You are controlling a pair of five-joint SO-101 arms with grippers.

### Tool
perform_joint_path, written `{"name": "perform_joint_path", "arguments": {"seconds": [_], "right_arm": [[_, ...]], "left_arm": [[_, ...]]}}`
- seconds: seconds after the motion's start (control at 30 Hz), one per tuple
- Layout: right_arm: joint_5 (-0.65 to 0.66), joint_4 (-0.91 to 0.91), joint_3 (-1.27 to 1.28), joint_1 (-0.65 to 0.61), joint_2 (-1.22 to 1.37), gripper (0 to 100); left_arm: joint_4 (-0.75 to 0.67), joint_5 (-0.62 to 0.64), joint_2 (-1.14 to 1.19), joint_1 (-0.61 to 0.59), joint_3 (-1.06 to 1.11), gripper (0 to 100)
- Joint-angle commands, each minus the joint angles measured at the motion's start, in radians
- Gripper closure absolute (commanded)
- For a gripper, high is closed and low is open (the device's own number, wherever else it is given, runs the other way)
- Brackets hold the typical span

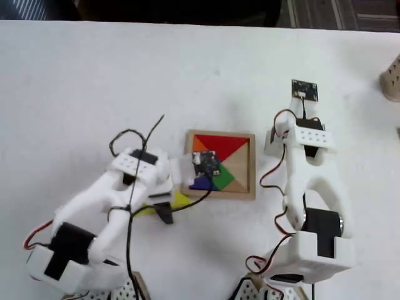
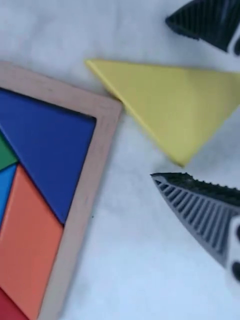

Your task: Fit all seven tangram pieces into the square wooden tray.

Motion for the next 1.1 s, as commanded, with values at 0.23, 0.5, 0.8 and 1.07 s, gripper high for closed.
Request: {"name": "perform_joint_path", "arguments": {"seconds": [0.23,0.5,0.8,1.07], "right_arm": [[0.011,-0.018,-0.035,-0.008,-0.044,83.6],[0.011,-0.018,-0.035,-0.008,-0.044,83.6],[0.011,-0.018,-0.035,-0.008,-0.044,83.6],[0.012,-0.018,-0.035,-0.008,-0.044,83.6]], "left_arm": [[0.074,-0.006,0.036,0.008,-0.097,74],[0.069,-0.005,0.036,0.001,-0.094,74],[0.049,0.107,0.031,-0.061,-0.101,80],[0.037,0.241,0.031,-0.133,-0.101,79]]}}
